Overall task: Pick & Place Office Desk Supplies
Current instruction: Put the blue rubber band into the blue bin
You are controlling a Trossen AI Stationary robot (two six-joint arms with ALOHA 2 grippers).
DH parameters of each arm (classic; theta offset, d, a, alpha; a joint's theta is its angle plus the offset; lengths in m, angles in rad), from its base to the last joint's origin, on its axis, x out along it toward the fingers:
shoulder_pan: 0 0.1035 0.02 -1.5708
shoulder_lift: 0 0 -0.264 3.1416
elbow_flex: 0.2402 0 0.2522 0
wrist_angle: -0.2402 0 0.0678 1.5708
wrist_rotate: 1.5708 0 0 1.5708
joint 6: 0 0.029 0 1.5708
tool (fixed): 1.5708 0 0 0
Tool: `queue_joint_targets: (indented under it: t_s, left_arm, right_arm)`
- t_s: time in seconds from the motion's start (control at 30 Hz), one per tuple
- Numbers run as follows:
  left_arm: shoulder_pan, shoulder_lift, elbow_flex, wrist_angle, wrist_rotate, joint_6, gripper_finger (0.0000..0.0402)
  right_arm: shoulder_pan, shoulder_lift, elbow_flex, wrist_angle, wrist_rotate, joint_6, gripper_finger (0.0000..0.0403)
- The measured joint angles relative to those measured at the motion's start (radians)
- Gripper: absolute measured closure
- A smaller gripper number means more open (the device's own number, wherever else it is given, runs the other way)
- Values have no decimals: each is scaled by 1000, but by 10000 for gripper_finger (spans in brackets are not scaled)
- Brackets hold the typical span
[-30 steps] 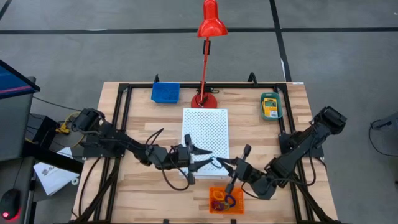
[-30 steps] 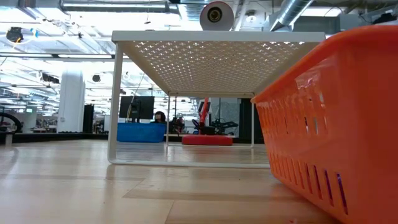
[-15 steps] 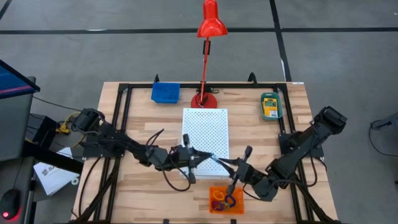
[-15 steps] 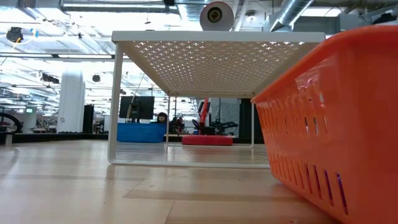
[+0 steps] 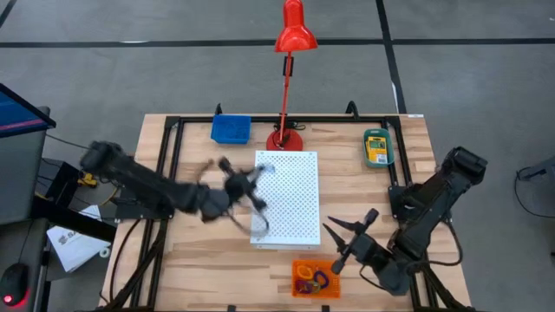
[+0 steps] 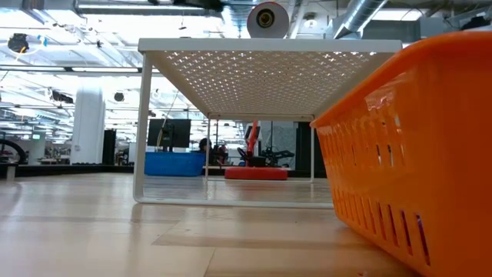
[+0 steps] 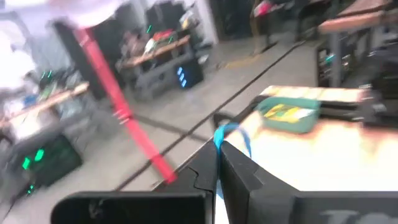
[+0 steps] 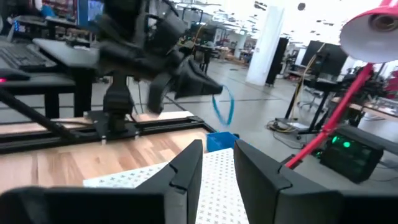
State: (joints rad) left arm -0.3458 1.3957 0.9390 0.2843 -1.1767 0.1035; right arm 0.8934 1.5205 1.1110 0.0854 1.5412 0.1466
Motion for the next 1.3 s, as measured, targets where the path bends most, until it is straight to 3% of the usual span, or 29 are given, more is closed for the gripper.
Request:
queue_joint_targets:
  t_s: [0.1,0.27,0.43,0.57,0.73,0.93,1.1,1.3]
  left_arm:
    - [118,-150,1,-298,95,-161,401]
    - [431,-301,-18,-612,443,-332,402]
    - [729,-327,-90,-593,750,-320,401]
    - [895,-278,-134,-500,890,-294,401]
    - [1015,-163,-177,-345,982,-283,401]
    - [1076,11,-184,-212,999,-262,401]
    - [1115,112,-184,-181,1011,-234,401]
    - [1119,134,-184,-211,1018,-181,379]
  right_arm:
    - [30,-7,0,-3,30,-4,314]
    - [53,-22,1,2,31,-22,314]
    - [51,-24,0,-2,31,-24,314]
    - [43,-24,0,-15,30,-26,314]
    - [41,-24,0,-26,30,-25,314]
    - [41,-24,0,-39,30,-13,314]
    - [41,-24,0,-79,30,32,314]
    - [40,-24,0,-135,30,97,314]
